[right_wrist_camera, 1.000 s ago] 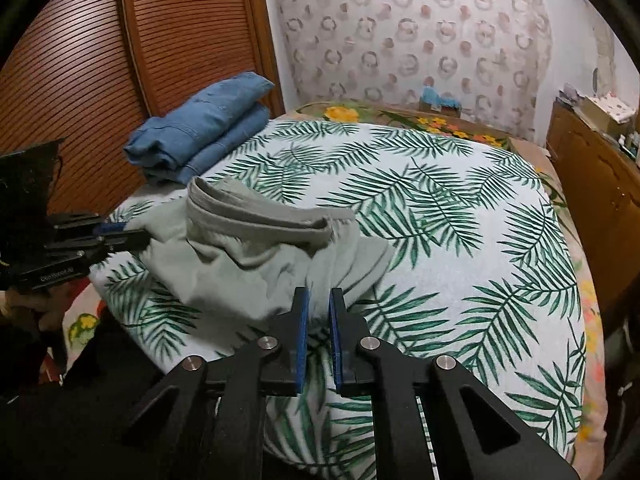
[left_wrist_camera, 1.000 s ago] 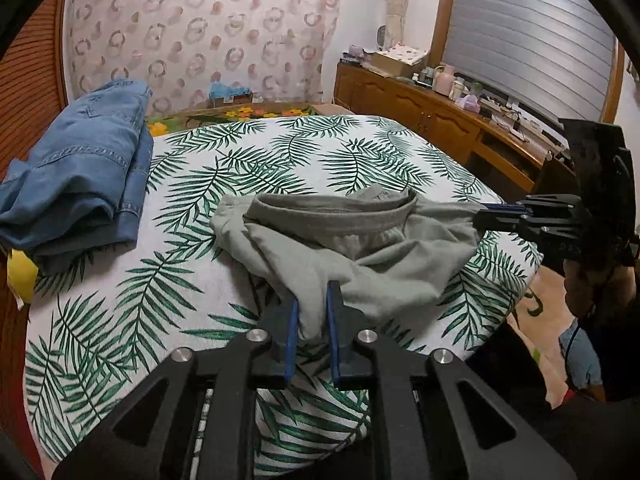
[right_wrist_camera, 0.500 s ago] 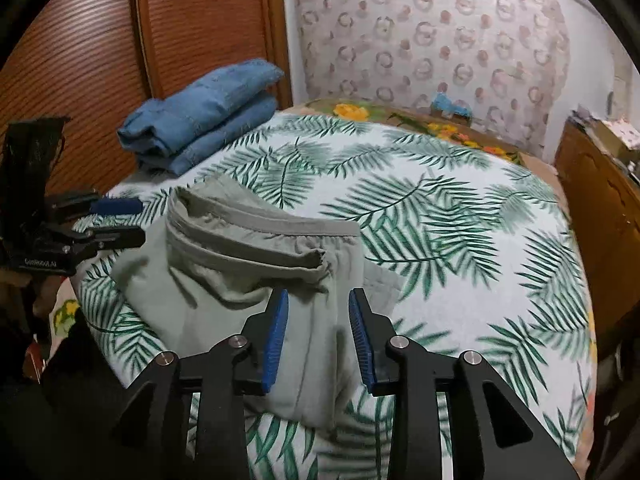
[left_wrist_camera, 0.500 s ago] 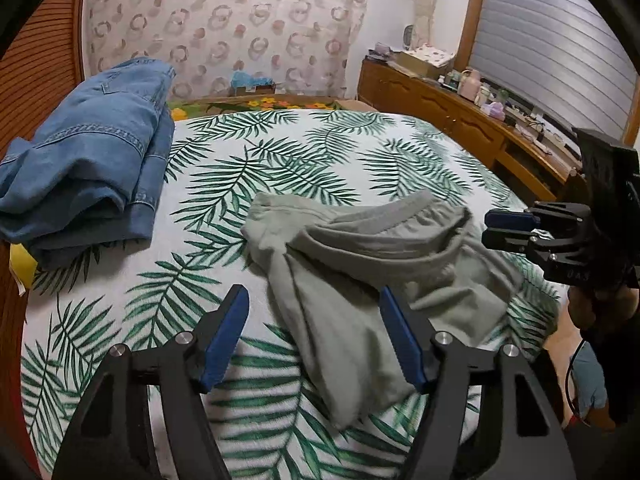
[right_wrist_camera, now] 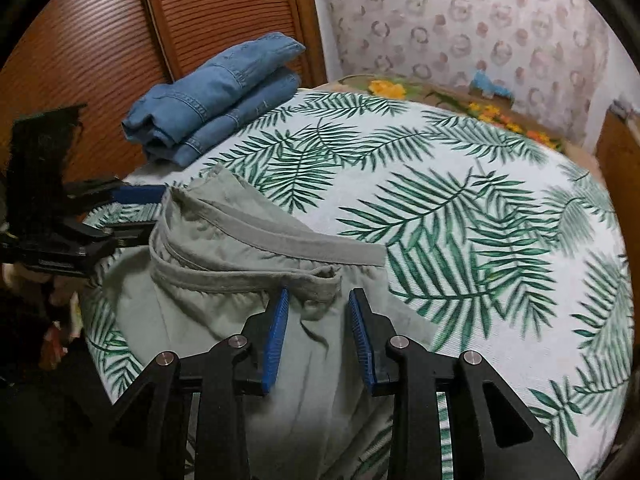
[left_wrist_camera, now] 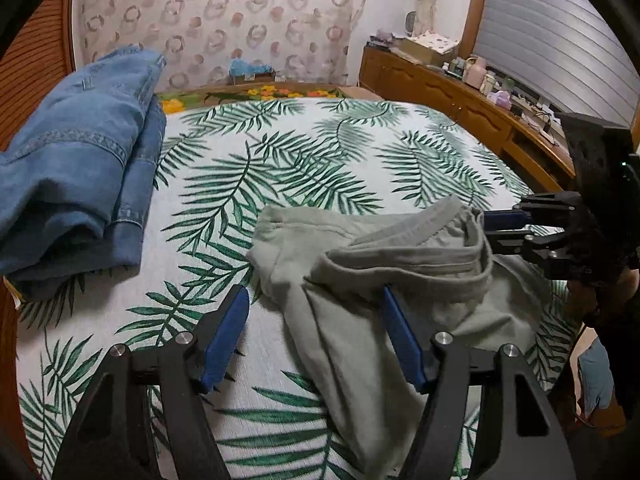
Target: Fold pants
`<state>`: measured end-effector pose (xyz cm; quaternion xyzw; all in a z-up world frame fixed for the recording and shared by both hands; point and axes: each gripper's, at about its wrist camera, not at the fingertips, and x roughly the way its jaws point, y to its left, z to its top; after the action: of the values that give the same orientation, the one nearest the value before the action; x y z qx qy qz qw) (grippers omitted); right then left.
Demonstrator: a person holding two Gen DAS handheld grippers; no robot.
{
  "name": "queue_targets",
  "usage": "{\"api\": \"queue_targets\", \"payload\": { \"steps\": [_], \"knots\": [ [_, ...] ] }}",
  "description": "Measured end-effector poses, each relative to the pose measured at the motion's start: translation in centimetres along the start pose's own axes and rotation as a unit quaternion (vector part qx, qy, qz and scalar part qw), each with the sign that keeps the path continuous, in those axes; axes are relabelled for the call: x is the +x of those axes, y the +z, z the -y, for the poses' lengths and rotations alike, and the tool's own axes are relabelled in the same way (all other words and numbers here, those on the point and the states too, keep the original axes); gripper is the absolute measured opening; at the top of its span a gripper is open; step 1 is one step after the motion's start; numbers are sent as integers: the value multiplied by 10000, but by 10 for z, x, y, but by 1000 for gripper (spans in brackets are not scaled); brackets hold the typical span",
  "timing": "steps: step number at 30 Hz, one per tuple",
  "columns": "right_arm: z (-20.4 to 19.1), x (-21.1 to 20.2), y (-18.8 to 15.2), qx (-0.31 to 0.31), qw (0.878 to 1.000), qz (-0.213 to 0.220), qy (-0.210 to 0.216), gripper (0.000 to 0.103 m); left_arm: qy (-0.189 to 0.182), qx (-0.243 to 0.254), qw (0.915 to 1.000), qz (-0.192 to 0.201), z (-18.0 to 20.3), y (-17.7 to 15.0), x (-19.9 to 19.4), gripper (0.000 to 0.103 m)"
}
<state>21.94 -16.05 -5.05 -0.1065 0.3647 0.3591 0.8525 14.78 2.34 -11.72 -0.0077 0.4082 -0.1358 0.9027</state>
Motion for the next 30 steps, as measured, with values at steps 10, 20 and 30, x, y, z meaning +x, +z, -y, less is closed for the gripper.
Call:
{"api": "queue_targets", "payload": {
  "steps": [10, 20, 30],
  "knots": [
    [18, -13, 1, 301, 9985, 401, 218, 4, 22, 4, 10000, -33, -6, -2, 12, 69],
    [25, 2, 1, 597, 9961, 308, -577, 4, 1, -249, 9997, 73, -14, -2, 10, 69],
    [25, -6, 5, 706, 9946, 270, -711, 16, -4, -294, 9995, 82, -19, -2, 11, 69]
  ]
}}
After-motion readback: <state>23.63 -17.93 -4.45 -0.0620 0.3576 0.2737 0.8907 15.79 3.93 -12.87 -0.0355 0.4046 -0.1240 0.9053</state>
